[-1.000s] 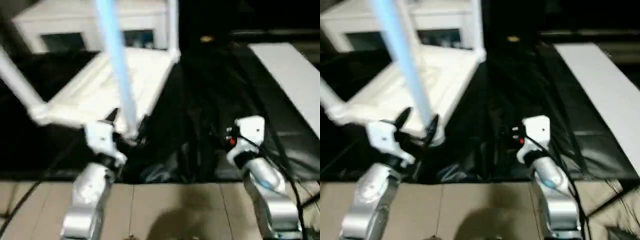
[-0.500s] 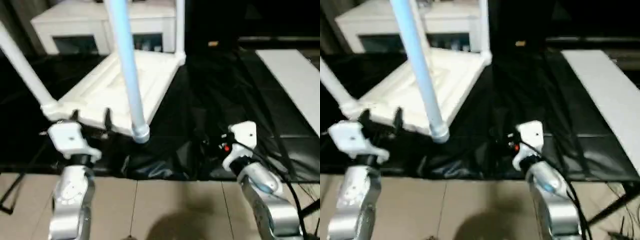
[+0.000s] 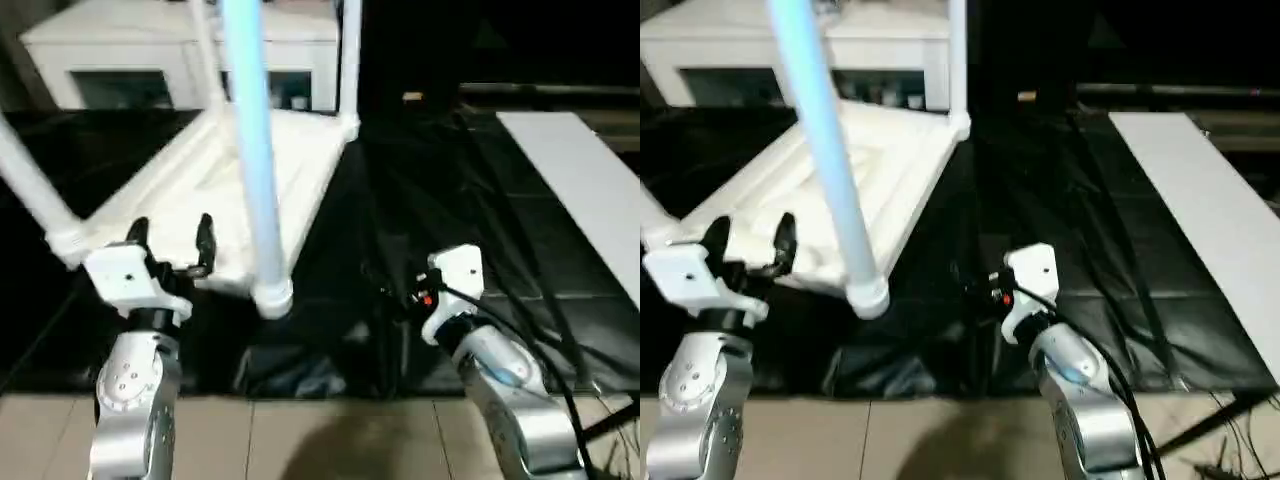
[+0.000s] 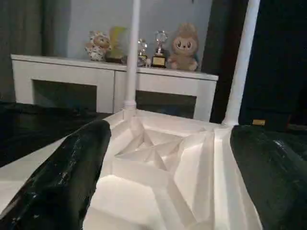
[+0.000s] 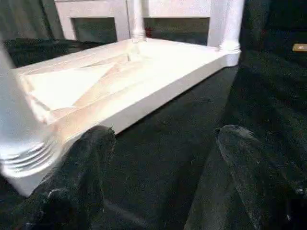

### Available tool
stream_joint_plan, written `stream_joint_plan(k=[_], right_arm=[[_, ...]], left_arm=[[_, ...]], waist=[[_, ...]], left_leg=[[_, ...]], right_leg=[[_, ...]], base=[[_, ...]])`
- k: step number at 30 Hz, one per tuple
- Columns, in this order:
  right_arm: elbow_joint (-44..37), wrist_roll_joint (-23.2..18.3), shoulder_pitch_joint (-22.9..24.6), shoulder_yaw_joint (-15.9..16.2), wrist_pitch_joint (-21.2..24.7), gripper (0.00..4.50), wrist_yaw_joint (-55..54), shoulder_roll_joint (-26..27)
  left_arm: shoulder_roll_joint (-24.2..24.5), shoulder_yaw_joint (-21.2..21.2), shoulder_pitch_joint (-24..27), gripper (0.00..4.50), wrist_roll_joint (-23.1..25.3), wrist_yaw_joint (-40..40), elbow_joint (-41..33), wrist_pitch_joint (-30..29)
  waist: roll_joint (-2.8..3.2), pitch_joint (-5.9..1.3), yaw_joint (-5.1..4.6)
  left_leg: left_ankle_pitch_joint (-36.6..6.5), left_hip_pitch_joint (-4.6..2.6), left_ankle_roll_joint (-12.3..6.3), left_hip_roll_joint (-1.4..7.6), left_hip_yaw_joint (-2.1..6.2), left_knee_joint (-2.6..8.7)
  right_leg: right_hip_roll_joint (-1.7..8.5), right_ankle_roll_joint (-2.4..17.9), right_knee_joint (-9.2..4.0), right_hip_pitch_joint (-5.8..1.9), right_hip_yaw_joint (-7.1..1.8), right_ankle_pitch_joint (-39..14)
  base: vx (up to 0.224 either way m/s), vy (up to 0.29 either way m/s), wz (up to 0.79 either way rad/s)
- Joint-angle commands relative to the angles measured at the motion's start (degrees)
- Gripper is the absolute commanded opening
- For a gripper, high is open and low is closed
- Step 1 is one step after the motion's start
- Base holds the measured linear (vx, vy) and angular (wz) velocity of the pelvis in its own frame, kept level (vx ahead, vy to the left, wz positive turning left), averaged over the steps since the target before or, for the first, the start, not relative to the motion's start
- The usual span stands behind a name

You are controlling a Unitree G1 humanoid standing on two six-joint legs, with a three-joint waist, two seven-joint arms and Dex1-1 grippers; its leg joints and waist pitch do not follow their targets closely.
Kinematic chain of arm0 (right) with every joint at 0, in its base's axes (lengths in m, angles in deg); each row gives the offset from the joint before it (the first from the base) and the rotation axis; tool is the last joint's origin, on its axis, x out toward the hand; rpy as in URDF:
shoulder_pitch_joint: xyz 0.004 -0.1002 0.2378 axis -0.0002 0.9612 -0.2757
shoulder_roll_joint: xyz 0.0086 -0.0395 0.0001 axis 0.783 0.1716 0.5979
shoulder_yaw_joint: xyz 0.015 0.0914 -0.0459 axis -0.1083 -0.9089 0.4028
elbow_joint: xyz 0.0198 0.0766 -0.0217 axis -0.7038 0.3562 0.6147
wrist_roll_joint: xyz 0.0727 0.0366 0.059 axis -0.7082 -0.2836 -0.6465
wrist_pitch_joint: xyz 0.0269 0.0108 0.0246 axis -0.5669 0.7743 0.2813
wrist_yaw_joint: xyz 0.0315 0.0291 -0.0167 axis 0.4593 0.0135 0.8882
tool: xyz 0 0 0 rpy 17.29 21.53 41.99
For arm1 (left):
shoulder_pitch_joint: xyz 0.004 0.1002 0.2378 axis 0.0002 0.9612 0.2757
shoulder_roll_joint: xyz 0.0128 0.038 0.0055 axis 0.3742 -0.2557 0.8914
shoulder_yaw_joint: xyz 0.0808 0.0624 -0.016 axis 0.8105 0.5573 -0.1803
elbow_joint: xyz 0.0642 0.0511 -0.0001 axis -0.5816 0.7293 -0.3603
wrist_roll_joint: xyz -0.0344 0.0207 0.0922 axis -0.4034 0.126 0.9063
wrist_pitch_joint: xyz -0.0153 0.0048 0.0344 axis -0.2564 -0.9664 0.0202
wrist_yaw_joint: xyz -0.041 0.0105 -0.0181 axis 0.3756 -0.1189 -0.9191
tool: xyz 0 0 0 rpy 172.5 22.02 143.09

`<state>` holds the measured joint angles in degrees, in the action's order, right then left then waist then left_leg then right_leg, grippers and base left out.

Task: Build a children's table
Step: Rotate table base

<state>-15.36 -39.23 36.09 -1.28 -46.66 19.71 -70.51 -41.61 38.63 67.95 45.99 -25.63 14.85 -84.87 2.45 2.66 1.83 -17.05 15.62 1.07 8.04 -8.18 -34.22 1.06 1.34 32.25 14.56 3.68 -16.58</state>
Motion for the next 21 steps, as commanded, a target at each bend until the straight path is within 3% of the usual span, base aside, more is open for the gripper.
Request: stream_joint_plan(k=[1, 2, 3, 4, 5, 6, 7, 8, 9, 10, 11, 12, 13, 14, 15, 16, 17, 18, 20, 21], right_arm=[[0.2, -0.1, -1.06, 1.26, 0.24, 3.81, 0.21, -0.13], [0.28, 0.2, -1.06, 1.53, 0.15, 3.81, 0.27, -0.25], [0.55, 0.57, -1.07, 1.7, -0.14, 3.81, 0.35, -0.45], [0.77, 0.69, -1.01, 1.72, -0.39, 3.81, 0.47, -0.54], [0.84, 0.87, -0.99, 1.76, -0.53, 3.81, 0.51, -0.69], [0.82, 0.89, -0.91, 1.75, -0.54, 3.81, 0.68, -0.77], [0.48, 0.69, -0.76, 1.72, -0.35, 3.81, 1.05, -0.88], [0.39, 0.6, -0.68, 1.7, -0.34, 3.81, 1.19, -0.91], [0.38, 0.58, -0.58, 1.72, -0.43, 3.81, 1.28, -0.95], [0.32, 0.62, -0.48, 1.85, -0.55, 3.81, 1.56, -1.17], [0.24, 0.55, -0.33, 1.97, -0.71, 3.81, 1.75, -1.4], [0.26, 0.48, -0.14, 2.02, -0.96, 3.81, 1.85, -1.7], [0.36, 0.46, -0.1, 2.03, -1.08, 3.81, 1.79, -1.77], [0.33, 0.39, -0.11, 1.93, -1.1, 3.81, 1.85, -1.93], [0.31, 0.33, -0.11, 1.91, -1.17, 3.81, 1.84, -2.06], [0.25, 0.15, -0.15, 1.78, -1.18, 3.81, 1.86, -2.12], [0.25, 0.07, -0.2, 1.71, -1.15, 3.81, 1.89, -2.21], [0.36, -0.07, -0.28, 1.52, -1.18, 3.81, 1.93, -2.3], [0.65, -0.68, -0.51, 1.03, -1.05, 3.81, 2.71, -2.72], [0.73, -0.87, -0.55, 0.96, -1.16, 3.81, 3.12, -2.85]], left_arm=[[1.24, -0.81, -0.07, 4.47, 0.27, -0.25, 0.03, -0.73], [1.48, -0.86, -0.14, 4.47, 0.31, -0.31, 0.04, -0.77], [1.62, -1.09, -0.33, 4.47, 0.16, -0.3, 0.28, -0.85], [1.73, -1.33, -0.42, 4.47, 0.38, -0.16, 0.55, -0.67], [1.61, -1.71, -0.35, 4.47, -0.83, -0.53, 0.54, -1.64], [2.23, -1.55, -0.06, 4.47, -0.8, -1.13, 0.62, -2.76], [3.38, -1.14, 0.6, 4.47, -1.39, -3.09, 0.92, -3.65], [3.75, -1.03, 0.89, 4.47, -2.04, -4.13, 1.12, -3.67], [3.96, -1.11, 1.19, 4.47, -3.07, -5.23, 1.25, -3.46], [4.64, -1.19, 1.55, 4.47, -3.7, -6.57, 1.44, -3.05], [5.39, -1.58, 1.83, 4.47, -5.02, -8.41, 1.87, -2.19], [6.97, -2.67, 1.86, 4.47, -6.94, -10.99, 3.24, -1.63], [7.61, -3.07, 1.71, 4.47, -6.85, -11.2, 3.96, -1.68], [8.2, -3.94, 1.34, 4.47, -7.86, -11.97, 4.62, -2.16], [8.73, -4.91, 0.94, 4.47, -8.88, -12.85, 5.28, -2.65], [9.48, -5.62, 0.54, 4.47, -8.98, -13.45, 6.08, -2.55], [10.01, -5.93, 0.31, 4.47, -9.34, -14.28, 6.51, -2.74], [10.88, -5.83, 0.2, 4.47, -9.95, -16.02, 6.74, -3.29], [13.34, -4.75, -0.18, 4.47, -11.89, -21.06, 6.87, -5.43], [14.05, -4.38, -0.23, 4.47, -12.75, -22.65, 6.87, -6.1]], waist=[[-0.24, -3.84, 1.32], [0.12, -4.27, 1.26], [1.86, -5.09, -1.06], [1.21, -5.55, -4.31], [0.75, -4.78, -3.71], [0.13, -4.24, -3.9], [-0.73, -4.22, -4.01], [-1.92, -4.39, -3.89], [-4.72, -4.82, -0.86], [-4.72, -4.82, -0.86], [-4.99, -4.6, 0.01], [-3.91, -4.25, 0.15], [-2.98, -3.94, 0.0], [-1.23, -3.78, -0.23], [1.18, -3.16, -0.9], [0.77, -3.12, -0.72], [0.95, -2.3, -0.7], [0.51, -1.92, -0.53], [0.01, -1.43, -0.26], [-0.21, -1.23, -0.07]], left_leg=[[3.77, 4.31, -8.34, 0.0, 0.66, 2.04], [6.34, 3.26, -9.12, 0.03, 1.08, 2.34], [16.12, -5.91, -15.97, 4.25, 5.96, 3.38], [24.53, -13.29, -27.66, 11.66, 13.36, 3.28], [30.99, -11.16, -29.02, 10.23, 12.81, 2.49], [32.34, -7.84, -25.23, 5.58, 8.74, 3.14], [33.5, -7.21, -23.19, 2.58, 7.08, 2.23], [32.62, -6.86, -19.64, -1.59, 4.53, -0.04], [6.93, 4.45, -11.32, -7.3, 2.59, -8.96], [6.93, 4.45, -11.32, -7.3, 2.59, -8.96], [11.32, 6.81, -2.09, -2.43, 5.68, -8.41], [17.44, 5.67, 0.02, -1.87, 5.8, -5.34], [20.08, 5.03, 0.49, -1.8, 5.56, -3.05], [22.97, 5.12, 1.13, -1.12, 5.57, -0.46], [15.51, 5.88, 2.58, 2.55, 5.62, 1.55], [7.9, 4.98, 2.11, 3.88, 5.41, 1.95], [-5.91, 4.02, 2.57, 4.4, 4.66, 2.92], [-13.7, 3.78, 3.47, 4.46, 3.59, 3.4], [-17.87, 3.48, 4.06, 4.19, 2.58, 3.67], [-19.95, 2.9, 4.44, 4.12, 1.87, 4.04]], right_leg=[[4.64, 10.57, -4.41, -6.69, -5.16, -5.11], [3.14, 8.99, -3.53, -6.15, -4.4, -0.41], [0.37, 2.87, 2.69, 2.1, -0.41, 5.26], [3.19, -5.03, 9.04, 12.26, 0.16, -9.56], [4.93, -7.35, 11.19, 14.86, -0.74, -6.73], [4.3, -5.63, 11.0, 15.6, -0.31, 3.48], [4.1, -3.01, 8.16, 15.38, -0.59, 10.06], [4.44, 0.47, 3.96, 14.25, -1.32, 18.16], [14.8, 12.53, 0.04, 0.47, -13.21, 32.38], [14.8, 12.53, 0.04, 0.47, -13.21, 32.38], [13.19, 20.82, 3.94, 0.26, -11.62, 74.01], [10.62, 16.54, 3.94, 3.1, -7.63, 86.53], [8.4, 13.89, 3.24, 4.84, -5.22, 80.3], [6.59, 11.77, 3.13, 5.13, -3.7, 69.22], [3.45, 7.45, 3.03, 4.5, -1.94, 30.64], [3.98, 7.42, 1.8, 4.68, -2.11, 19.33], [4.98, 9.6, 0.63, 5.1, -3.13, 5.69], [5.62, 10.59, -0.62, 5.23, -3.67, -3.09], [5.96, 9.93, -1.33, 5.77, -4.2, -11.44], [6.51, 7.61, -2.19, 6.24, -4.58, -20.54]], base=[[0.207, 0.046, 0.17], [0.103, 0.024, 0.12], [0.221, 0.036, 0.27], [0.23, -0.025, 0.05], [0.243, -0.037, -0.02], [0.124, -0.05, -0.17], [-0.055, -0.015, -0.08], [-0.102, -0.009, 0.07], [-0.102, -0.009, 0.07], [0.052, 0.013, 0.27], [0.048, 0.006, 0.21], [0.048, 0.006, 0.21], [-0.181, -0.047, -0.02], [-0.238, -0.033, -0.17], [-0.238, -0.033, -0.17], [-0.086, -0.002, 0.0], [-0.021, 0.007, 0.21], [-0.021, 0.007, 0.21], [-0.029, 0.011, 0.08], [0.0, 0.0, 0.0]])
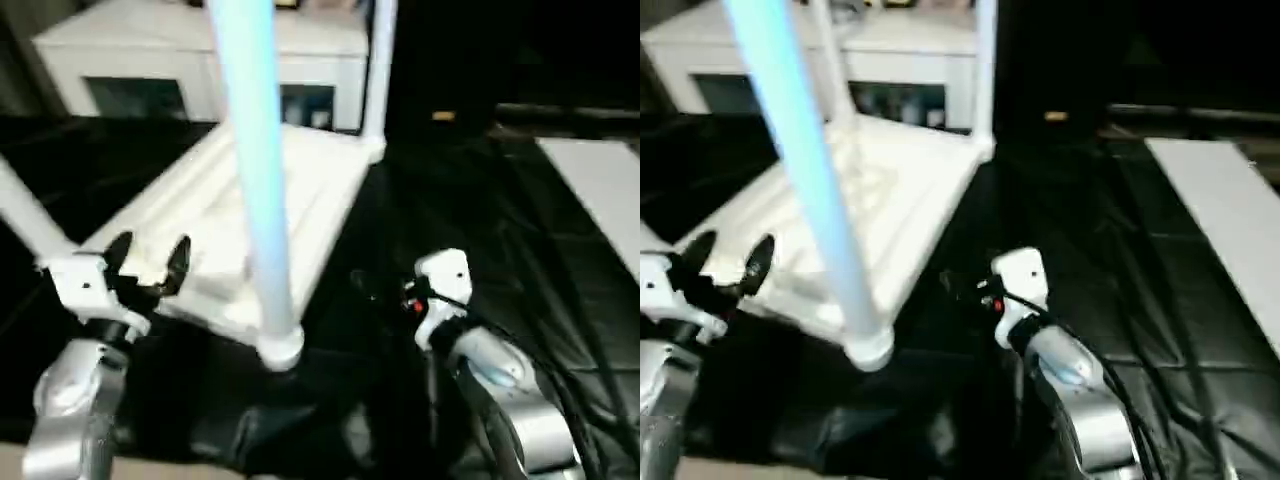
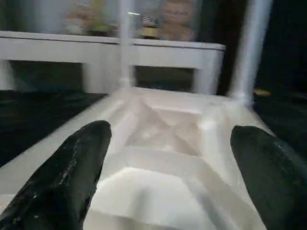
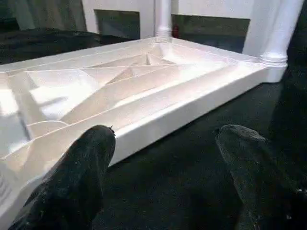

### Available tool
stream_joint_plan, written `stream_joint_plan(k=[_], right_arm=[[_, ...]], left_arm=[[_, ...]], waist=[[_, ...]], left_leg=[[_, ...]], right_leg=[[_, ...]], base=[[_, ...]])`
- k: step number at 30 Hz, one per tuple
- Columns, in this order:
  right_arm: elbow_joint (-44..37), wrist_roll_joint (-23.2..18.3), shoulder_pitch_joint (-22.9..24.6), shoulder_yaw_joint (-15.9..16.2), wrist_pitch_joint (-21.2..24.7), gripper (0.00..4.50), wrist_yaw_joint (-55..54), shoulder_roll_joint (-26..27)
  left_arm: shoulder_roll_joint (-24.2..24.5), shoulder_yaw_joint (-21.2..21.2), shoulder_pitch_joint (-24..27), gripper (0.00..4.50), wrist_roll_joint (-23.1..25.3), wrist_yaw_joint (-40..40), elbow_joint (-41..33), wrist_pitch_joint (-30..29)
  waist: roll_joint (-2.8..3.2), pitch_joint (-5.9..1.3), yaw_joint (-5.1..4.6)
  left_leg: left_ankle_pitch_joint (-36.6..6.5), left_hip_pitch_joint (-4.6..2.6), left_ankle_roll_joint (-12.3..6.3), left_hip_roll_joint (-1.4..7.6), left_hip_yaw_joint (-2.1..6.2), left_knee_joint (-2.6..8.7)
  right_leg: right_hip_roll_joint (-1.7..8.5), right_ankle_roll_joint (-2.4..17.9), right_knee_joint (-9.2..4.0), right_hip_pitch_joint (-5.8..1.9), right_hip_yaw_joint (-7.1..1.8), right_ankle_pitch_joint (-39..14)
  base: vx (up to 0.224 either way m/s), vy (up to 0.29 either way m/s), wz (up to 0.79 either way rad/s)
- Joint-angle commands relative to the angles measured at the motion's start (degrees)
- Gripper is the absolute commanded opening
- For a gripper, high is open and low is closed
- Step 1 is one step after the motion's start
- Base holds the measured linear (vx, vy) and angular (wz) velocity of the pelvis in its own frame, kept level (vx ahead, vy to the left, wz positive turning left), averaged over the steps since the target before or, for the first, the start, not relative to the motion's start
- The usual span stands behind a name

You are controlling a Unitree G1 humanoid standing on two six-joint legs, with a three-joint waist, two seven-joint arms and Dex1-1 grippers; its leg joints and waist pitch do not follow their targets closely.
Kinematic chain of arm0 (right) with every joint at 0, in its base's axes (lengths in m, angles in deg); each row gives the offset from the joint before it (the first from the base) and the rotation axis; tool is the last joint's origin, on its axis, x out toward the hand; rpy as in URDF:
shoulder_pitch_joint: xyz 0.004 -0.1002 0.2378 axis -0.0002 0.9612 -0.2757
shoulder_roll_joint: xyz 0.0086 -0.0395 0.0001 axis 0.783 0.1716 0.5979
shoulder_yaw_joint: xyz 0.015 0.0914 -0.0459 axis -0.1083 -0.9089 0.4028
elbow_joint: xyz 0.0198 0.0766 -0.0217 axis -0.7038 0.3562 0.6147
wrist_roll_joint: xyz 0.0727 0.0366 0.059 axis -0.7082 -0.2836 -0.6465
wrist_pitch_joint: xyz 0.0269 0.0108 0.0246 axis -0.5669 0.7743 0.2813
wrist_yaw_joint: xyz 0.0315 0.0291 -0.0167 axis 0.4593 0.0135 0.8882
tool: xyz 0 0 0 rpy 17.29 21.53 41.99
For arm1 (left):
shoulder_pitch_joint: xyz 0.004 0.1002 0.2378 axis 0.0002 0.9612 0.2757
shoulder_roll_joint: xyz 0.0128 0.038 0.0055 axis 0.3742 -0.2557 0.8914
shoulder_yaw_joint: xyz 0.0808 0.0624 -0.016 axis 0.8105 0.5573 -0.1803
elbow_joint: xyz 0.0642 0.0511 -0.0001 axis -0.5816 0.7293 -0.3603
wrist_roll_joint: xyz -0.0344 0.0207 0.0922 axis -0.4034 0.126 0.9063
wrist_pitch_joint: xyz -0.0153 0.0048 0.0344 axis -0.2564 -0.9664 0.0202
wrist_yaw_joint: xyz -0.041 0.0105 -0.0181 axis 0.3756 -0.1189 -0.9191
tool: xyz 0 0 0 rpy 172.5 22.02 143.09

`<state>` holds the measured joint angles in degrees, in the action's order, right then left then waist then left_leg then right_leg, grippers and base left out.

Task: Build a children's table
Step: Rotate table base

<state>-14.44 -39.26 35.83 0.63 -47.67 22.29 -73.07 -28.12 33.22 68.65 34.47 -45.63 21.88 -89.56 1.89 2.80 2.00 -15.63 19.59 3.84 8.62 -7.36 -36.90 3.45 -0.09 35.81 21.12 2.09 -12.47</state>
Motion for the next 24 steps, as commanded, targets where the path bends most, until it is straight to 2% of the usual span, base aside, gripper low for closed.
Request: stream_joint_plan(k=[1, 4, 5, 6, 7, 8, 9, 10, 11, 12, 13, 14, 15, 17, 19, 20, 21, 23, 24], right_arm=[[-0.09, -1.05, -0.42, -1.12, -0.41, 3.81, 0.93, -0.44], [0.34, -2.6, -1.22, -1.87, 0.01, 3.81, 3.31, -1.58], [0.66, -2.84, -1.37, -1.71, 0.24, 3.81, 4.68, -2.51], [1.0, -2.9, -1.42, -1.21, 0.06, 3.81, 6.62, -3.82], [1.28, -2.94, -1.43, -0.52, 0.02, 3.81, 8.59, -5.34], [1.34, -2.94, -1.41, -0.22, 0.03, 3.81, 9.27, -5.89], [1.33, -2.91, -1.34, 0.16, 0.27, 3.81, 10.11, -6.61], [1.31, -2.7, -1.14, 1.03, 0.11, 3.81, 12.44, -8.55], [1.28, -2.67, -1.08, 1.22, 0.12, 3.81, 13.05, -9.05], [1.01, -2.63, -0.78, 1.98, 0.23, 3.81, 15.87, -11.29], [1.01, -2.63, -0.78, 1.98, 0.23, 3.81, 15.87, -11.29], [0.48, -2.8, -0.46, 2.34, 0.38, 3.81, 17.64, -12.83], [0.18, -3.15, -0.25, 2.31, 0.46, 3.81, 18.42, -13.51], [0.01, -3.33, -0.06, 2.24, 0.25, 3.81, 19.25, -14.46], [-0.01, -3.17, 0.07, 2.39, 0.01, 3.81, 19.78, -15.14], [-0.02, -3.01, 0.11, 2.5, -0.1, 3.81, 20.03, -15.42], [-0.19, -2.83, 0.24, 2.65, -0.25, 3.81, 20.44, -15.83], [-0.31, -2.9, 0.35, 2.62, -0.32, 3.81, 20.6, -16.02], [-0.33, -2.85, 0.37, 2.59, -0.46, 3.81, 20.62, -16.17]], left_arm=[[1.91, 1.67, -1.05, 4.47, -1.29, -4.53, 0.09, -1.98], [8.7, 4.73, -2.41, 4.47, -1.38, -14.0, 2.36, -4.4], [11.49, 6.32, -2.87, 4.47, -1.25, -18.75, 2.92, -5.05], [14.8, 8.3, -3.5, 4.47, -0.77, -23.89, 3.49, -6.25], [17.71, 10.27, -4.66, 4.47, 0.67, -28.01, 4.52, -7.13], [18.7, 10.98, -5.08, 4.47, 1.26, -29.35, 4.88, -7.4], [20.13, 12.15, -5.54, 4.47, 2.19, -31.26, 5.17, -7.68], [23.32, 14.85, -6.82, 4.47, 3.48, -35.32, 5.47, -9.61], [24.05, 15.55, -7.21, 4.47, 4.01, -36.26, 5.67, -9.75], [27.17, 18.96, -9.24, 4.47, 6.83, -40.43, 6.63, -9.86], [27.17, 18.96, -9.24, 4.47, 6.83, -40.43, 6.63, -9.86], [28.77, 20.95, -11.1, 4.47, 7.81, -43.22, 7.14, -9.68], [29.33, 21.7, -12.21, 4.47, 6.92, -44.8, 7.06, -11.1], [29.37, 22.7, -13.98, 4.47, 6.06, -46.88, 7.83, -11.77], [29.07, 23.99, -15.43, 4.47, 7.41, -48.06, 9.78, -10.0], [28.84, 24.83, -16.32, 4.47, 8.7, -48.75, 11.28, -8.79], [28.56, 26.18, -17.7, 4.47, 10.29, -50.27, 13.52, -7.78], [28.51, 26.93, -18.61, 4.31, 11.11, -50.98, 14.82, -7.34], [28.6, 27.67, -19.34, 4.31, 11.79, -51.69, 15.86, -7.16]], waist=[[0.48, -1.34, -0.17], [-0.3, -1.74, -0.22], [0.0, -1.71, -0.06], [0.18, -1.97, 0.01], [-0.16, -1.96, -0.01], [0.08, -2.02, 0.15], [-0.06, -2.03, 0.03], [-0.08, -2.3, 0.01], [-0.02, -2.45, 0.16], [0.66, -2.76, 0.17], [0.66, -2.76, 0.17], [0.88, -3.11, 0.07], [0.74, -3.51, 0.17], [0.8, -3.36, 0.18], [0.71, -3.32, 0.18], [0.97, -3.05, 0.17], [0.96, -2.92, 0.13], [0.87, -2.86, 0.02], [0.86, -2.79, 0.02]], left_leg=[[-21.28, -1.05, 1.81, 3.59, 1.01, 6.92], [-16.11, 0.06, 1.15, 3.6, 1.0, 7.38], [-15.55, 0.1, 0.95, 3.52, 1.08, 7.49], [-13.53, -0.12, 0.7, 3.57, 0.87, 7.33], [-12.93, 0.05, 0.59, 3.61, 0.81, 7.36], [-13.05, -0.11, 0.5, 3.67, 0.66, 7.4], [-13.33, -0.06, 0.37, 3.6, 0.51, 7.42], [-12.01, 0.05, 0.35, 3.6, 0.4, 7.38], [-10.85, -0.03, 0.08, 3.67, 0.41, 7.34], [-6.89, 0.09, -0.74, 3.65, 0.26, 6.97], [-6.89, 0.09, -0.74, 3.65, 0.26, 6.97], [-2.63, 0.32, -1.64, 3.52, 0.11, 6.48], [-0.21, 0.3, -2.33, 3.49, 0.0, 6.08], [0.8, 0.49, -3.05, 3.32, -0.23, 5.97], [-0.27, 0.59, -3.19, 3.43, -0.23, 5.99], [-3.55, 0.52, -2.71, 3.58, -0.22, 6.26], [-5.75, 0.34, -2.13, 3.62, -0.26, 6.4], [-6.22, 0.47, -1.72, 3.77, -0.17, 6.56], [-7.12, 0.26, -1.28, 3.88, -0.21, 6.64]], right_leg=[[4.19, 8.55, -5.89, -0.33, -3.01, -25.52], [4.42, 7.31, -5.52, -1.01, -3.26, -22.72], [4.42, 7.0, -5.49, -0.96, -3.26, -22.97], [4.54, 7.17, -5.44, -0.77, -3.41, -21.54], [4.46, 7.43, -5.34, -0.88, -3.36, -20.67], [4.41, 8.04, -5.13, -0.77, -3.33, -19.38], [4.39, 8.35, -5.13, -0.8, -3.36, -18.74], [4.45, 9.35, -4.81, -1.14, -3.36, -16.06], [4.48, 9.76, -4.71, -1.18, -3.33, -14.38], [4.34, 11.29, -4.07, -1.37, -3.18, -8.04], [4.34, 11.29, -4.07, -1.37, -3.18, -8.04], [4.26, 13.09, -3.48, -1.69, -2.93, -0.54], [4.2, 14.24, -3.01, -1.8, -2.8, 4.05], [4.08, 15.92, -2.93, -1.79, -2.61, 7.24], [4.29, 16.61, -2.91, -2.01, -2.58, 6.6], [4.33, 16.42, -3.31, -1.99, -2.53, 1.65], [4.29, 15.74, -3.68, -2.0, -2.6, -2.21], [4.44, 15.46, -3.75, -2.13, -2.7, -3.72], [4.46, 15.28, -3.98, -1.92, -2.78, -5.77]], base=[[0.0, 0.0, 0.0], [0.0, 0.0, 0.0], [0.0, 0.0, 0.0], [0.0, 0.0, 0.0], [0.0, 0.0, 0.0], [0.0, 0.0, 0.0], [0.0, 0.0, 0.0], [0.0, 0.0, 0.0], [0.0, 0.0, 0.0], [0.0, 0.0, 0.0], [0.0, 0.0, 0.0], [0.0, 0.0, 0.0], [0.0, 0.0, 0.0], [0.0, 0.0, 0.0], [0.0, 0.0, 0.0], [0.0, 0.0, 0.0], [0.0, 0.0, 0.0], [0.0, 0.0, 0.0], [0.0, 0.0, 0.0]])
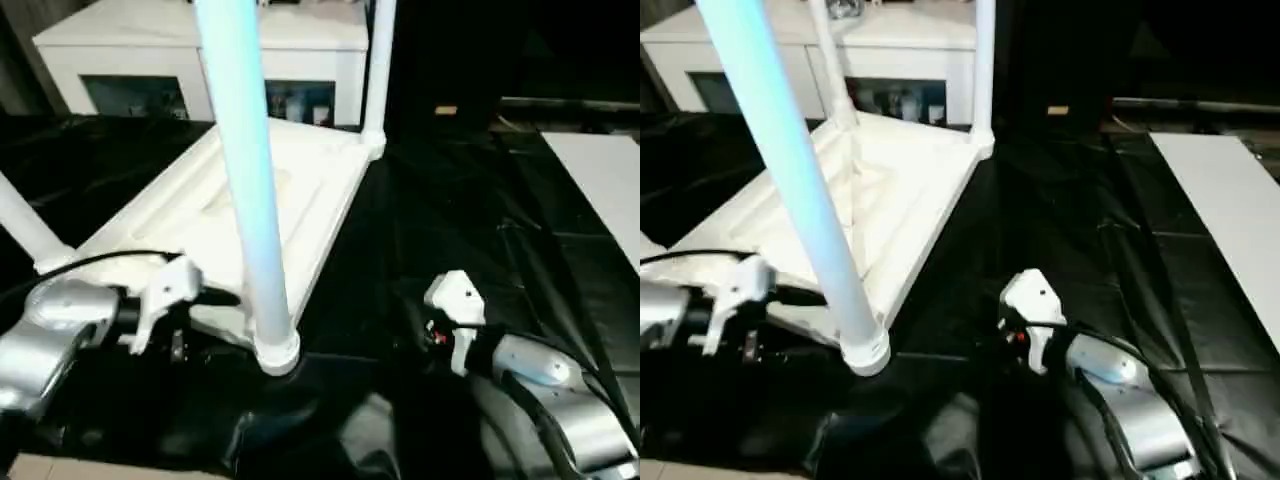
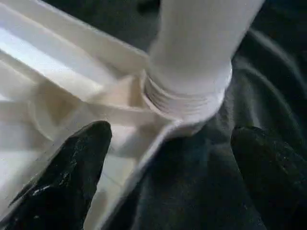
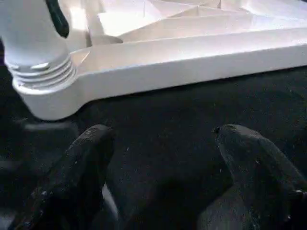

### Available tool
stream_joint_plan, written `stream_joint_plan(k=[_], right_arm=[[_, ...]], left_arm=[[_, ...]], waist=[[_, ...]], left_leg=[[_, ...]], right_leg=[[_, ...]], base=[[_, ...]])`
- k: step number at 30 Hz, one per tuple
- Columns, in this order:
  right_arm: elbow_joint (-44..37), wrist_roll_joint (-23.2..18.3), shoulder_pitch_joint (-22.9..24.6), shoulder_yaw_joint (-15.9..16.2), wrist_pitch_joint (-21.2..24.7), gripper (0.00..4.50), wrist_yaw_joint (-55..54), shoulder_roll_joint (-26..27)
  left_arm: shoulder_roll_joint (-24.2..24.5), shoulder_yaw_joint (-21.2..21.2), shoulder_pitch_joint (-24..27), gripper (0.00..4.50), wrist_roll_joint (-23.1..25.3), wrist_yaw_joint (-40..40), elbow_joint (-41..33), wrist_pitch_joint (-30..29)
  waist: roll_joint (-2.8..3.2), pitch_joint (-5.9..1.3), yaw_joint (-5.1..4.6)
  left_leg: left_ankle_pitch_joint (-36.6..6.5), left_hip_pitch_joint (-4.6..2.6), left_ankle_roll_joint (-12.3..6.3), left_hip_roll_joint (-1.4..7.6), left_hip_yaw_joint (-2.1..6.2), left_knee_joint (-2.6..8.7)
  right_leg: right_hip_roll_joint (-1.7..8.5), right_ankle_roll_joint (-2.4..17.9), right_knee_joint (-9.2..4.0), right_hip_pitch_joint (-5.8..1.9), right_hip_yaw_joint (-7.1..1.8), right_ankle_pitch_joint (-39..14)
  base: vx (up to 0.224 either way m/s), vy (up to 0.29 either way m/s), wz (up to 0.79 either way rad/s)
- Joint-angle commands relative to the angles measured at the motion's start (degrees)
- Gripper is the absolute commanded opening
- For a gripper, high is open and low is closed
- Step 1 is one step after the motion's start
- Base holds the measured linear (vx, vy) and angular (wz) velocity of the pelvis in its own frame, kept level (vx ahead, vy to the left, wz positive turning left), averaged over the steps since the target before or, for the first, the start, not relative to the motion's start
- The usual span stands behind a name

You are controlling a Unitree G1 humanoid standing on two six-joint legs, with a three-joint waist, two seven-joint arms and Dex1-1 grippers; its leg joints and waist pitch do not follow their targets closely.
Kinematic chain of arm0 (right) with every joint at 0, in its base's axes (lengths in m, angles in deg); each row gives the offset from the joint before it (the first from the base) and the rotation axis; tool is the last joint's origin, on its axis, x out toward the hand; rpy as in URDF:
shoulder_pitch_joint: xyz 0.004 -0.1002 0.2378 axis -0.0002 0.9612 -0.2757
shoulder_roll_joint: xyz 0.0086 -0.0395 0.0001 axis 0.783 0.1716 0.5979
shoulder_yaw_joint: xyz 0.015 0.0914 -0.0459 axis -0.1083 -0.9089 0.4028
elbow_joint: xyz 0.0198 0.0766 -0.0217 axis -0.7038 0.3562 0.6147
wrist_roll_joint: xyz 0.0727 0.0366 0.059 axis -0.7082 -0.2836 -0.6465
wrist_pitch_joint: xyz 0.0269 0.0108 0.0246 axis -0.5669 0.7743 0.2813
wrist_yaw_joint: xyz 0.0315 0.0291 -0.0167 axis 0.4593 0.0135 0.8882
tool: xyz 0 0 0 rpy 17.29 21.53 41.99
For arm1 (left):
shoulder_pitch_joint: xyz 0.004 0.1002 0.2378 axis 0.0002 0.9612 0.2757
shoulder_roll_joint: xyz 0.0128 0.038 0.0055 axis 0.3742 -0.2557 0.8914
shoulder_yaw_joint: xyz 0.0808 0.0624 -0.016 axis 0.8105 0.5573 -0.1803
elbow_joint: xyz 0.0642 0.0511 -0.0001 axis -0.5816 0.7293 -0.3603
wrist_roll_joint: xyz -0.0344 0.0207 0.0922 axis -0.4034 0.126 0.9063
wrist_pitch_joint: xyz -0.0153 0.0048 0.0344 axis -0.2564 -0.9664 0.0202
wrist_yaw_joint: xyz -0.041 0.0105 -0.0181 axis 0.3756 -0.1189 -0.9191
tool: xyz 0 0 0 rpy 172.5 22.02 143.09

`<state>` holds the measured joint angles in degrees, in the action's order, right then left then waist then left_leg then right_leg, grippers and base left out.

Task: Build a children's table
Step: Rotate table base

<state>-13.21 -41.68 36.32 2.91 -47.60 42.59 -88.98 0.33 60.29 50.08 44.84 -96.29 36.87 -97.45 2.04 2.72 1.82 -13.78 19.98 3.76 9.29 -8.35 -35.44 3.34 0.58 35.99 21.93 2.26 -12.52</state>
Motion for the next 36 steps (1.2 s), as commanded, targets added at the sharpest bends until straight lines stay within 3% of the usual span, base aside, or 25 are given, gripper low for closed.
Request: stream_joint_plan(k=[1, 8, 9, 10, 17, 23, 28, 36], right_arm=[[-1.65, -0.44, -0.1, 0.31, -0.52, 3.81, 0.36, -0.39], [-1.16, 0.19, -0.85, 0.32, -1.0, 3.81, 0.52, -0.43], [-0.88, 0.4, -1.11, 0.51, -1.1, 3.81, 0.25, -0.13], [-0.78, 0.46, -1.2, 0.56, -1.14, 3.81, 0.18, -0.04], [-0.17, 1.16, -1.89, 1.72, -1.54, 3.81, -0.28, 0.7], [0.97, 1.61, -3.19, 1.64, -1.91, 3.81, -1.39, 1.7], [1.56, 1.83, -3.32, 1.09, -2.54, 3.81, -2.68, 2.34], [2.09, 2.04, -3.62, 0.52, -2.83, 3.81, -3.6, 2.71]], left_arm=[[0.09, 1.13, -1.5, 4.2, 2.34, -1.28, 2.18, 1.77], [0.46, 2.32, -3.75, 3.63, 2.46, -3.57, 5.17, 0.34], [0.18, 2.02, -3.96, 3.52, 2.57, -2.89, 5.92, 0.52], [0.12, 2.03, -4.04, 3.52, 2.72, -2.78, 6.14, 0.58], [-0.8, 2.94, -4.27, 2.9, 3.94, -2.97, 6.67, -0.06], [-0.88, 5.2, -2.98, 2.47, 6.35, -0.64, 1.07, -5.69], [-4.7, 2.7, 1.08, 2.01, 3.09, 5.83, -7.02, -13.12], [-8.14, 2.03, 6.83, 1.41, 4.08, 13.71, -13.74, -20.74]], waist=[[0.92, -2.71, 0.23], [0.72, -2.76, 0.34], [0.17, -2.78, 0.28], [0.46, -2.83, 0.36], [0.36, -2.77, 0.42], [0.82, -2.83, 0.34], [0.8, -2.9, 0.45], [0.55, -2.5, 0.49]], left_leg=[[-9.13, -0.18, -1.14, 3.2, 0.74, 5.16], [-7.85, 0.12, -1.07, 3.32, 0.62, 5.1], [-7.57, 0.13, -1.26, 3.33, 0.56, 5.09], [-6.81, 0.17, -1.47, 3.3, 0.62, 5.04], [-6.65, 0.1, -1.72, 3.42, 0.55, 5.05], [-6.99, 0.02, -1.15, 3.55, 0.53, 5.1], [-5.88, 0.18, -1.63, 3.52, 0.48, 4.93], [-8.81, 0.13, -1.99, 3.36, 0.39, 5.17]], right_leg=[[4.56, 14.64, -4.19, -2.62, -2.97, -5.99], [4.67, 15.22, -4.03, -2.72, -2.96, -5.27], [4.64, 15.19, -4.05, -2.75, -2.94, -5.04], [4.68, 15.22, -3.88, -2.77, -2.91, -4.51], [4.77, 15.27, -3.94, -2.66, -2.94, -4.77], [4.79, 15.53, -3.85, -2.69, -2.97, -3.98], [4.78, 16.13, -3.72, -2.83, -2.88, -2.71], [4.42, 14.06, -4.65, -2.47, -2.89, -9.87]], base=[[0.0, 0.0, 0.0], [0.0, 0.0, 0.0], [0.0, 0.0, 0.0], [0.0, 0.0, 0.0], [0.0, 0.0, 0.0], [0.0, 0.0, 0.0], [0.0, 0.0, 0.0], [0.0, 0.0, 0.0]])
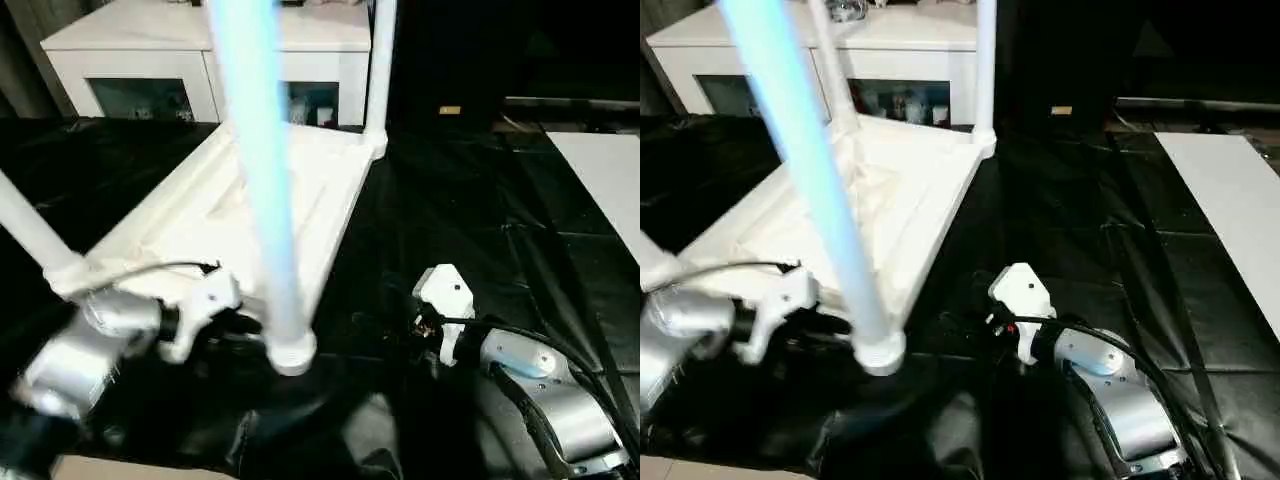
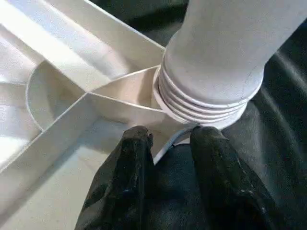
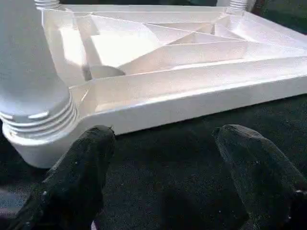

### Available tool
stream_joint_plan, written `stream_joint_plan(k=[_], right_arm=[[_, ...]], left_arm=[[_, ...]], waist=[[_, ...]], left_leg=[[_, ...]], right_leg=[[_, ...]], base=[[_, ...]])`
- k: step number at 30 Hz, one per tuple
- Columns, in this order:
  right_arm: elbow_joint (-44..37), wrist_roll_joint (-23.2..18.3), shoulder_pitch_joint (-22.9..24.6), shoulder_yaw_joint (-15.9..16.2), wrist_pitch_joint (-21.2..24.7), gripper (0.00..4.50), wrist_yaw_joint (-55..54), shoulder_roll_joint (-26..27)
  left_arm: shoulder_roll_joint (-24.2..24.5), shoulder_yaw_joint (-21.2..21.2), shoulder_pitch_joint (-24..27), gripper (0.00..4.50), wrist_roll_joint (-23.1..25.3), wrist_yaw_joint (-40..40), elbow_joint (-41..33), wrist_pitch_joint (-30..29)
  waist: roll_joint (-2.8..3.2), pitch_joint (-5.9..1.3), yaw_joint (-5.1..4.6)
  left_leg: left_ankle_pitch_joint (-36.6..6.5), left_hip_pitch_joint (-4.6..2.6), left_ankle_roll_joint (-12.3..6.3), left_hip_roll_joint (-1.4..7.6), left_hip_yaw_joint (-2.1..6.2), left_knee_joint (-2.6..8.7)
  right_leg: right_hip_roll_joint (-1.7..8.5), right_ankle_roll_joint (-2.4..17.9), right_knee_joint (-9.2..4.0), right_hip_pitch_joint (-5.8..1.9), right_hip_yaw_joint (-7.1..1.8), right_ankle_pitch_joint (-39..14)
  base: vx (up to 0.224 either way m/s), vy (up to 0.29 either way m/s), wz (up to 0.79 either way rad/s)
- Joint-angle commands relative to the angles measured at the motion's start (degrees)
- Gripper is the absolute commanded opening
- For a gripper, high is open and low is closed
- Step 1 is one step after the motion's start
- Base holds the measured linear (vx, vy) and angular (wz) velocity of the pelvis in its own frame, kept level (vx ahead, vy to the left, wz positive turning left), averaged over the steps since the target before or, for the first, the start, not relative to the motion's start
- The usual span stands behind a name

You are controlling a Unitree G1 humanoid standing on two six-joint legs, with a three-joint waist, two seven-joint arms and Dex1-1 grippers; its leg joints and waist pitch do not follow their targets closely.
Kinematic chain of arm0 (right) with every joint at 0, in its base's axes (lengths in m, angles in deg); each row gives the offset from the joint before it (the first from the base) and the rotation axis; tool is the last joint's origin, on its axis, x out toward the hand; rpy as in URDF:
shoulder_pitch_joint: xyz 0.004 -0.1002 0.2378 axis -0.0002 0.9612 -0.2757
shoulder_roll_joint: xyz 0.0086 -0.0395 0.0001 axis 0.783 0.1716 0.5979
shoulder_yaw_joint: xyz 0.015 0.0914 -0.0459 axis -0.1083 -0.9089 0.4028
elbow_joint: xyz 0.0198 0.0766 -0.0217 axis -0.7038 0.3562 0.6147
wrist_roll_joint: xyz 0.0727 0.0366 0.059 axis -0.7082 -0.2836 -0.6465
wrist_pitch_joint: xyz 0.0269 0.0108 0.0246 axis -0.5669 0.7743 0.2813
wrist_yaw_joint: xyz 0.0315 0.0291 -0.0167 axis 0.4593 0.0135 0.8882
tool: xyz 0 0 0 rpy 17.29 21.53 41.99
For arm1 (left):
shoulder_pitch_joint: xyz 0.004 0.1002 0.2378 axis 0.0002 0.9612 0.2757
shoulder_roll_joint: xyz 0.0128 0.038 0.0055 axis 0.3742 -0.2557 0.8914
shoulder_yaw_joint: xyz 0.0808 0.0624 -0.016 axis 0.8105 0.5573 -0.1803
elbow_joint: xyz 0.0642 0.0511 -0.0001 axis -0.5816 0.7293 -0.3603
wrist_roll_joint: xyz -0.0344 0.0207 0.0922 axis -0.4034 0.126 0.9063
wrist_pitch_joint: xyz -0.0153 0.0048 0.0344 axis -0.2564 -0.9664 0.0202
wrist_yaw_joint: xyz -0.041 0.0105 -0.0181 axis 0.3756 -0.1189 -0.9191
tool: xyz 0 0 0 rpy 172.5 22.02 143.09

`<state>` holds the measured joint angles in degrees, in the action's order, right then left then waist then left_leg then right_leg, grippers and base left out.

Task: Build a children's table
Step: Rotate table base

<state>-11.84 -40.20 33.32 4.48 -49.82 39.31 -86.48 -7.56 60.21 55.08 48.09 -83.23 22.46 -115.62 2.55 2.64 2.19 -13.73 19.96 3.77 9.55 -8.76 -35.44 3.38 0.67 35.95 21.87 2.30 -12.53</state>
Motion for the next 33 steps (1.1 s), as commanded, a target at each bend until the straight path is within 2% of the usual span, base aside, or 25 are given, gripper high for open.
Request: stream_joint_plan(k=[1, 4, 5, 6, 7, 8, 9, 10, 11, 12, 13, 14, 16, 17, 18, 19, 22, 23, 24, 25, 27, 30, 31, 32, 33], right_arm=[[0.72, 0.56, -0.62, -1.05, -0.62, 3.81, -0.33, 0.21], [0.82, 0.65, -0.56, -1.14, -0.76, 3.81, -0.63, 0.24], [1.03, 0.63, -0.72, -1.38, -0.97, 3.81, -1.17, 0.37], [1.22, 0.53, -0.92, -1.56, -1.05, 3.81, -1.49, 0.45], [1.31, 0.57, -1.01, -1.61, -1.16, 3.81, -1.59, 0.42], [1.35, 0.6, -1.04, -1.61, -1.23, 3.81, -1.62, 0.39], [1.43, 0.62, -1.03, -1.81, -1.18, 3.81, -1.84, 0.36], [1.46, 0.62, -1.03, -1.9, -1.16, 3.81, -1.95, 0.35], [1.54, 0.67, -1.04, -1.97, -1.19, 3.81, -2.13, 0.34], [1.58, 0.81, -0.99, -2.08, -1.3, 3.81, -2.39, 0.32], [1.56, 0.74, -0.93, -2.35, -1.27, 3.81, -2.69, 0.38], [1.5, 0.85, -0.87, -2.77, -1.21, 3.81, -3.28, 0.41], [1.57, 0.8, -0.85, -2.93, -1.25, 3.81, -3.42, 0.38], [1.77, 0.93, -0.81, -2.98, -1.46, 3.81, -3.49, 0.24], [1.89, 1.17, -0.72, -2.99, -1.64, 3.81, -3.59, 0.08], [1.87, 1.27, -0.61, -2.96, -1.73, 3.81, -3.66, 0.01], [1.31, 1.2, 0.05, -3.15, -1.74, 3.81, -3.62, -0.47], [1.04, 1.15, 0.41, -3.16, -1.83, 3.81, -3.58, -0.68], [1.02, 1.11, 0.47, -3.21, -1.84, 3.81, -3.61, -0.66], [0.99, 1.08, 0.53, -3.25, -1.85, 3.81, -3.65, -0.64], [0.9, 1.17, 0.71, -3.28, -1.94, 3.81, -3.76, -0.58], [0.41, 1.05, 1.06, -3.18, -1.88, 3.81, -3.57, -0.6], [0.29, 0.99, 1.18, -3.11, -1.93, 3.81, -3.32, -0.67], [0.25, 0.93, 1.23, -3.08, -1.93, 3.81, -3.15, -0.72], [0.04, 0.67, 1.37, -2.94, -1.92, 3.81, -2.78, -0.9]], left_arm=[[-0.29, 2.09, 1.87, 1.41, 0.83, 0.74, 0.62, -2.67], [-2.03, 1.07, 2.41, 1.19, 0.99, 3.92, -0.26, -5.47], [-5.57, -1.0, 1.73, 1.08, 1.23, 9.4, -0.61, -9.32], [-7.85, -2.07, 1.06, 1.02, 1.18, 12.85, -1.13, -11.81], [-9.4, -2.71, 0.52, 0.98, 0.97, 14.74, -1.33, -13.0], [-10.04, -2.95, 0.39, 0.98, 0.82, 15.63, -1.69, -13.67], [-11.61, -3.07, -0.25, 0.9, 0.83, 17.2, -1.81, -14.41], [-12.25, -3.09, -0.51, 0.73, 0.85, 17.84, -1.86, -14.7], [-13.08, -3.23, -0.8, 0.63, 0.69, 18.81, -2.04, -15.31], [-14.24, -3.28, -1.22, 0.59, 0.37, 19.69, -2.26, -16.11], [-15.88, -2.96, -1.91, 0.58, 0.59, 21.07, -2.22, -16.38], [-17.89, -1.79, -3.0, 0.53, 1.13, 22.14, -1.97, -16.55], [-19.22, -1.2, -3.71, 0.22, 1.92, 23.07, -1.45, -16.35], [-20.17, -0.2, -4.49, 0.22, 2.81, 23.74, -0.82, -15.83], [-20.42, 0.97, -5.06, 0.16, 3.34, 23.85, -0.36, -15.06], [-20.2, 1.81, -5.32, 0.13, 3.62, 23.87, -0.23, -14.45], [-16.12, 5.26, -6.51, 0.06, 6.59, 20.24, 0.42, -6.21], [-14.01, 5.71, -7.0, 0.06, 7.78, 18.97, 0.53, -3.07], [-13.41, 5.22, -7.24, 0.06, 7.49, 18.27, 0.6, -2.64], [-12.76, 4.67, -7.47, 0.06, 7.12, 17.34, 0.65, -1.88], [-10.64, 2.6, -8.07, 0.34, 4.98, 13.02, 0.43, 0.42], [-5.74, 0.18, -8.85, 0.42, 2.59, 5.82, 0.12, 2.9], [-3.89, -0.37, -9.32, 0.6, 1.72, 3.2, 0.96, 4.56], [-3.09, -0.7, -9.56, 0.6, 1.07, 1.58, 1.5, 5.77], [-2.15, -1.51, -10.37, 0.72, -1.33, -0.91, 3.15, 7.74]], waist=[[0.05, -2.36, 0.12], [0.06, -2.35, 0.0], [0.34, -2.35, 0.09], [0.29, -2.24, 0.08], [0.14, -2.24, 0.49], [0.14, -2.37, 0.68], [0.39, -2.35, 0.79], [0.23, -2.27, 0.7], [0.32, -2.2, 0.82], [0.2, -2.15, 0.76], [0.35, -2.11, 0.67], [0.67, -2.26, 0.87], [0.63, -2.39, 0.99], [0.73, -2.34, 0.96], [0.55, -2.47, 1.02], [0.51, -2.53, 1.01], [0.66, -2.87, 1.16], [0.91, -3.09, 1.12], [0.92, -3.28, 0.86], [0.97, -3.33, 0.9], [1.22, -3.7, 0.95], [1.37, -3.61, 0.91], [1.32, -3.53, 0.84], [1.36, -3.45, 0.96], [1.44, -3.14, 1.02]], left_leg=[[-9.09, 0.24, -1.92, 3.08, 0.88, 5.24], [-9.27, 0.27, -1.81, 3.08, 0.87, 5.28], [-9.54, -0.01, -1.66, 3.18, 0.79, 5.22], [-10.31, -0.31, -1.53, 3.23, 0.55, 5.15], [-11.37, -0.78, -1.59, 3.05, 0.3, 4.83], [-10.79, -0.56, -1.6, 3.05, 0.23, 4.87], [-10.74, -0.42, -1.67, 3.09, 0.26, 4.98], [-11.0, -0.23, -1.7, 3.08, 0.17, 5.06], [-12.06, 0.06, -1.4, 2.99, 0.37, 5.25], [-12.35, 0.15, -1.35, 2.98, 0.45, 5.34], [-13.16, 0.13, -1.07, 2.98, 0.45, 5.37], [-13.12, -0.18, -0.95, 2.99, 0.46, 5.23], [-11.94, 0.03, -1.04, 3.05, 0.56, 5.26], [-11.62, 0.41, -1.27, 2.95, 0.55, 5.31], [-10.99, 0.54, -1.48, 2.99, 0.64, 5.28], [-10.47, 0.64, -1.62, 2.97, 0.69, 5.27], [-7.47, 0.9, -2.67, 2.98, 0.79, 4.98], [-5.55, 1.17, -3.01, 2.99, 0.91, 4.85], [-3.33, 1.31, -3.4, 2.97, 0.87, 4.62], [-2.45, 1.2, -3.62, 2.9, 0.85, 4.44], [0.62, 1.12, -4.74, 2.82, 0.76, 4.05], [0.62, 1.13, -5.38, 2.75, 0.65, 4.01], [-0.07, 1.1, -5.38, 2.81, 0.61, 4.08], [-0.84, 1.0, -5.32, 2.79, 0.6, 4.12], [-3.61, 0.9, -4.42, 2.87, 0.54, 4.46]], right_leg=[[4.43, 13.58, -4.67, -2.44, -2.96, -10.83], [4.42, 12.92, -4.82, -2.34, -2.97, -11.97], [4.38, 13.04, -4.84, -2.09, -2.98, -12.13], [4.3, 13.39, -5.05, -1.79, -3.02, -12.6], [4.28, 13.59, -5.46, -1.5, -3.12, -14.29], [4.25, 13.46, -5.34, -1.65, -3.21, -14.07], [4.23, 13.13, -5.35, -1.68, -3.17, -14.32], [4.15, 12.67, -5.48, -1.72, -3.1, -14.9], [4.26, 10.87, -5.62, -1.84, -2.95, -18.19], [4.21, 10.26, -5.77, -1.82, -2.89, -19.14], [4.17, 9.39, -5.99, -1.7, -2.85, -20.7], [4.2, 9.12, -6.17, -1.48, -2.95, -20.48], [4.19, 9.4, -5.95, -1.62, -2.97, -18.43], [4.14, 9.45, -5.89, -1.8, -2.9, -17.11], [4.24, 9.32, -5.85, -1.93, -2.89, -16.2], [4.22, 9.31, -5.75, -2.03, -2.86, -15.46], [4.28, 9.64, -5.41, -2.14, -2.78, -11.33], [4.26, 10.11, -5.0, -2.4, -2.72, -7.8], [4.14, 10.96, -4.46, -2.58, -2.59, -3.12], [4.1, 11.44, -4.29, -2.51, -2.55, -1.22], [4.1, 13.32, -3.68, -2.59, -2.41, 4.54], [4.04, 14.52, -3.33, -2.48, -2.34, 6.86], [4.02, 14.59, -3.38, -2.44, -2.31, 6.25], [4.1, 14.63, -3.53, -2.37, -2.33, 5.09], [4.15, 14.56, -3.84, -2.29, -2.34, 0.92]], base=[[0.0, 0.0, 0.0], [0.0, 0.0, 0.0], [0.0, 0.0, 0.0], [0.0, 0.0, 0.0], [0.0, 0.0, 0.0], [0.0, 0.0, 0.0], [0.0, 0.0, 0.0], [0.0, 0.0, 0.0], [0.0, 0.0, 0.0], [0.0, 0.0, 0.0], [0.0, 0.0, 0.0], [0.0, 0.0, 0.0], [0.0, 0.0, 0.0], [0.0, 0.0, 0.0], [0.0, 0.0, 0.0], [0.0, 0.0, 0.0], [0.0, 0.0, 0.0], [0.0, 0.0, 0.0], [0.0, 0.0, 0.0], [0.0, 0.0, 0.0], [0.0, 0.0, 0.0], [0.0, 0.0, 0.0], [0.0, 0.0, 0.0], [0.0, 0.0, 0.0], [0.0, 0.0, 0.0]])
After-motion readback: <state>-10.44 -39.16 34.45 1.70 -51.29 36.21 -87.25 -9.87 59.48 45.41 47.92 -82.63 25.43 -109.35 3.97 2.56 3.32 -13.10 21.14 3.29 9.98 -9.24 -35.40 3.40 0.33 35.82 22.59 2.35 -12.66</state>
